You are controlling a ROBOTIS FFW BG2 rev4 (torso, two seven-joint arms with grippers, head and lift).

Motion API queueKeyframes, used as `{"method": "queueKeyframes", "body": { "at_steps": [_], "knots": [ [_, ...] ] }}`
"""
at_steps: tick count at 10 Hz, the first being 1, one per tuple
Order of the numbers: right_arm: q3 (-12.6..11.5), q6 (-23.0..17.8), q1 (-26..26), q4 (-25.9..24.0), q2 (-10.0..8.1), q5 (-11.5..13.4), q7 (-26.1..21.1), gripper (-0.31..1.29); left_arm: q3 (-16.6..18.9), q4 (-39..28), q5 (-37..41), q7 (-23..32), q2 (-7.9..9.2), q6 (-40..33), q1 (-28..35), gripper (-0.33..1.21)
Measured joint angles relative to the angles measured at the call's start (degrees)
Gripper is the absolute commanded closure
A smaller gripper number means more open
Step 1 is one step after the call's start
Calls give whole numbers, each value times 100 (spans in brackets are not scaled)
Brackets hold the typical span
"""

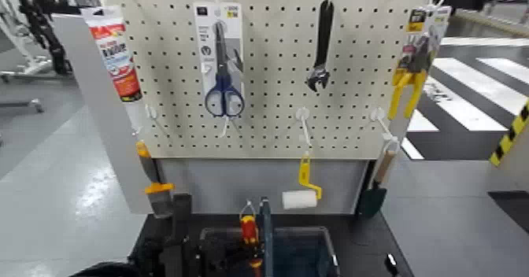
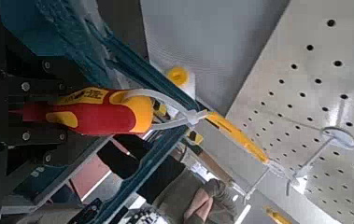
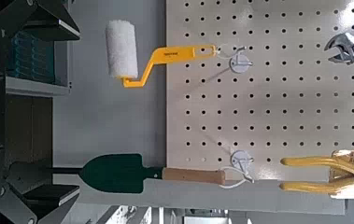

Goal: Put the red screwdriver into the crate.

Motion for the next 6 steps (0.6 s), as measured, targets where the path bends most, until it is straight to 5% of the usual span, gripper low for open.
{"method": "queueKeyframes", "body": {
  "at_steps": [1,2,6],
  "knots": [
    [0,-2,0,0,0,-2,0,14,-4,9,24,-6,1,49,-9,25],
    [0,-3,0,-1,-5,-7,0,14,5,-25,51,-3,6,72,-8,8],
    [0,4,0,-2,-9,-21,0,14,171,-302,-46,22,15,20,81,9]
  ]
}}
